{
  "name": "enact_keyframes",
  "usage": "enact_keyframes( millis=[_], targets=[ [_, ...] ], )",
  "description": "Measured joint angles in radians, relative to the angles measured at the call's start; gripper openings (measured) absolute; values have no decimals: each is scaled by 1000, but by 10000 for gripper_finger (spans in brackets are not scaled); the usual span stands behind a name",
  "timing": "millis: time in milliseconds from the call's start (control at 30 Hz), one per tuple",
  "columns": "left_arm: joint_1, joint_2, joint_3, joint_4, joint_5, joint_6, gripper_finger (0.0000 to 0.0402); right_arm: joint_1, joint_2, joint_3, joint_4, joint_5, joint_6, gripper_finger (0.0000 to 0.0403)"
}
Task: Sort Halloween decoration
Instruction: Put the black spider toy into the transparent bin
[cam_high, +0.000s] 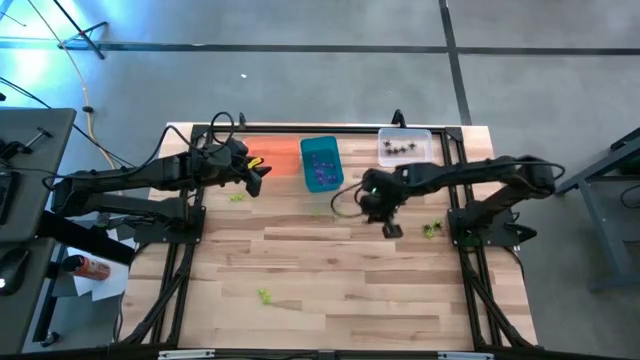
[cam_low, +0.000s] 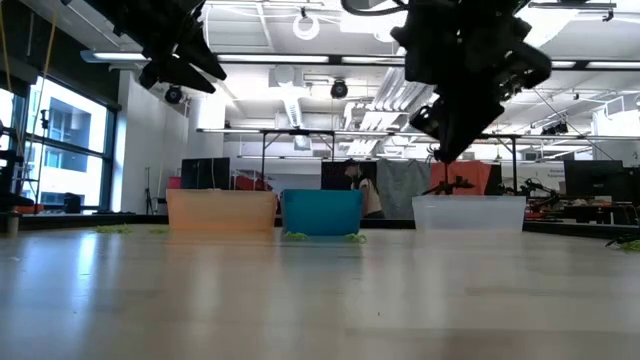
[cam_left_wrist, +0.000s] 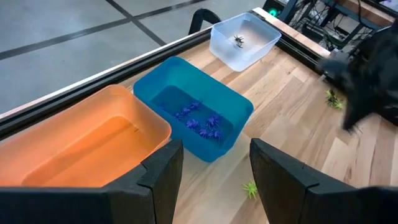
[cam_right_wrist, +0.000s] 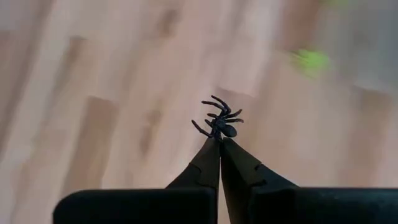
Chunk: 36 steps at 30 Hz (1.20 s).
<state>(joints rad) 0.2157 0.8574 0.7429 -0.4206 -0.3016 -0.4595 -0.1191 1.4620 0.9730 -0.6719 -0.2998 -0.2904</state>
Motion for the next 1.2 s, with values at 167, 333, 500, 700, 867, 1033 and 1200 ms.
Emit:
enact_keyframes(
  millis=[167, 333, 500, 700, 867, 1033, 1200],
  targets=[
    [0, 0, 0, 0, -2, 0, 172, -87, -138, 0, -30, 161, 75, 1],
    [0, 0, 0, 2, -2, 0, 172, -193, -287, -4, -27, 389, 227, 0],
    [0, 0, 0, 5, -2, 7, 172, -269, -402, -8, -104, 662, 470, 0],
    [0, 0, 0, 34, -27, 0, 172, -274, -479, -8, -159, 790, 657, 0],
    [0, 0, 0, 54, -35, 0, 172, -274, -477, -8, -161, 802, 663, 0],
    [0, 0, 0, 53, -36, -7, 172, -315, -435, -9, -154, 836, 833, 0],
    [0, 0, 0, 64, -39, -10, 172, -493, -301, 0, -147, 670, 779, 0]
  ],
)
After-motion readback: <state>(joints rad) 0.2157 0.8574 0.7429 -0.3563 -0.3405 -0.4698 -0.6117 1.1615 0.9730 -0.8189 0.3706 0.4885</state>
